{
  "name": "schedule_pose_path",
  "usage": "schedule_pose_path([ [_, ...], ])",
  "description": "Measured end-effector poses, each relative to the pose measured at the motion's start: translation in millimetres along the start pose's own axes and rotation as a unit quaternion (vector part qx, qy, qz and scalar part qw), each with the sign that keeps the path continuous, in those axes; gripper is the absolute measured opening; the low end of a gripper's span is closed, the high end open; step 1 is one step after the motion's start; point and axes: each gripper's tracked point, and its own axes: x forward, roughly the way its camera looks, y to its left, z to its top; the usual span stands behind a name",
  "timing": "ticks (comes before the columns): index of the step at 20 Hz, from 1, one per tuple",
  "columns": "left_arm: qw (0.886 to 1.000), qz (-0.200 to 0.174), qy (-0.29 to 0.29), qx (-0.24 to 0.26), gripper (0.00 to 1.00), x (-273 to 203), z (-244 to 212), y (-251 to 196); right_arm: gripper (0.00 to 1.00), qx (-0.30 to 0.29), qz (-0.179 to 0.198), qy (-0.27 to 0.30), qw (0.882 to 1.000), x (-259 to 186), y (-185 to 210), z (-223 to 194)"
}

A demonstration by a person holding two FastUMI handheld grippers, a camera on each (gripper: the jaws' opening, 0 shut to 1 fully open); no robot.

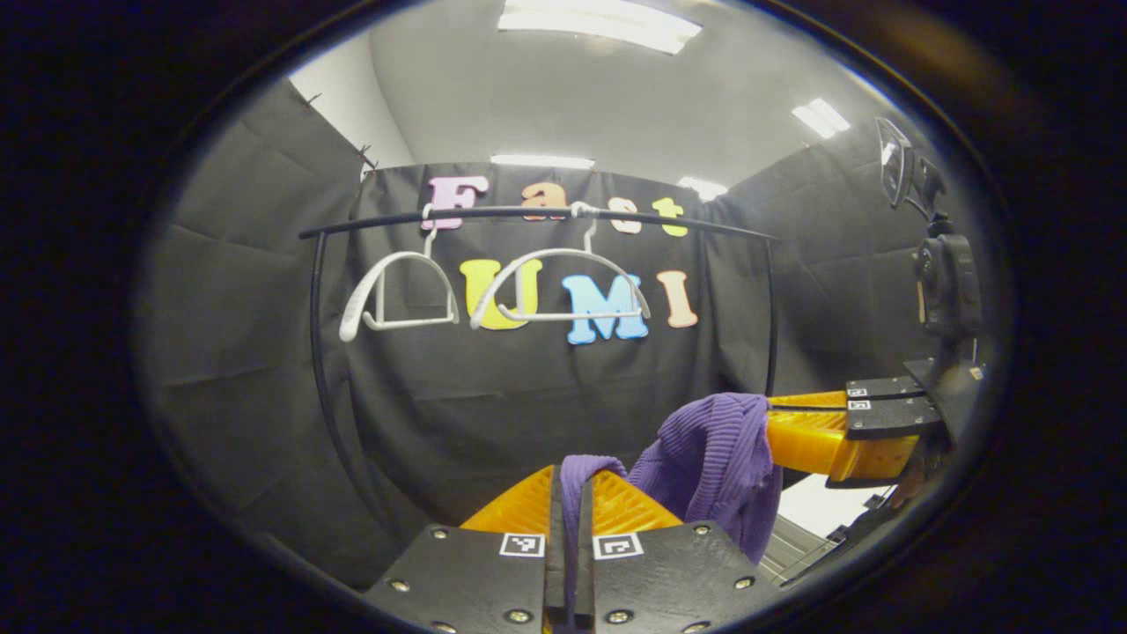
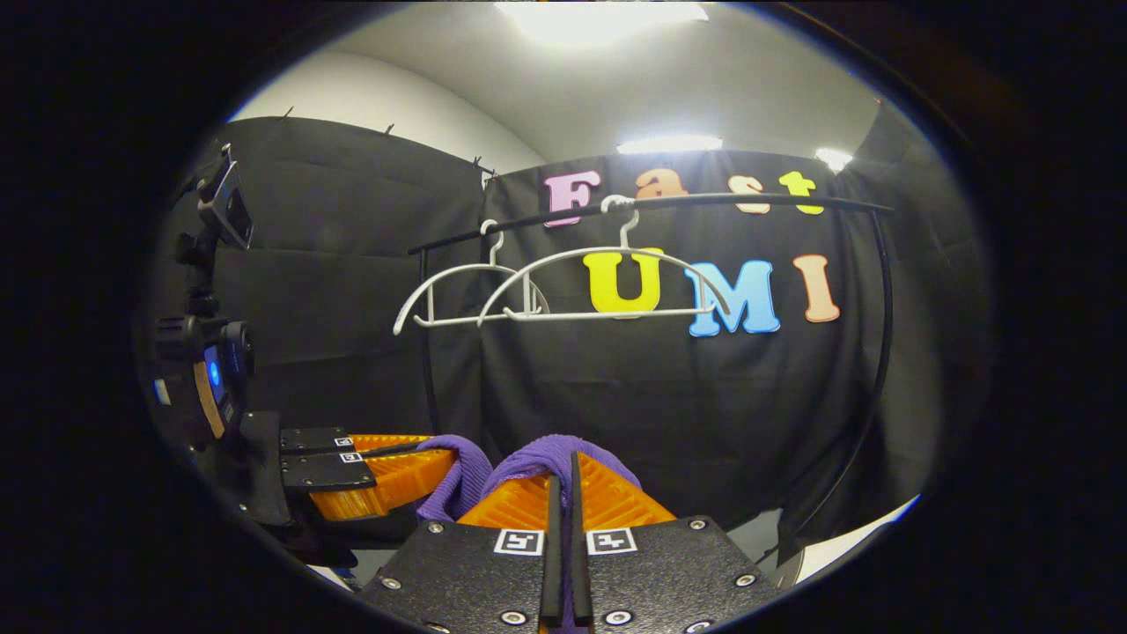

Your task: Grasp the clothes on the hanger with both hands and then place them into the laundry hamper below.

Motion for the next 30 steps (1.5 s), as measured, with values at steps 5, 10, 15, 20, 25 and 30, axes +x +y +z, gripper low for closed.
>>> schedule_pose_path([
  [5, 0.999, 0.005, 0.048, -0.006, 0.05, 7, -54, -1, 0.04, 0.020, -0.015, 0.052, 0.998, 1, -17, -59],
  [10, 0.994, 0.006, 0.105, -0.007, 0.05, 20, -121, -2, 0.02, 0.041, -0.044, 0.116, 0.991, 8, -37, -125],
  [15, 0.984, 0.020, 0.174, -0.016, 0.00, 33, -179, -5, 0.04, 0.031, -0.067, 0.176, 0.982, 11, -57, -179],
  [20, 0.971, 0.022, 0.238, -0.017, 0.05, 38, -238, -6, 0.04, 0.029, -0.084, 0.231, 0.969, 4, -69, -228],
  [25, 0.955, 0.023, 0.295, -0.016, 0.05, 24, -299, -9, 0.04, 0.039, -0.099, 0.282, 0.954, -3, -78, -267],
  [30, 0.948, 0.023, 0.317, -0.012, 0.07, 20, -311, -8, 0.11, 0.060, -0.084, 0.318, 0.942, -15, -71, -293],
])
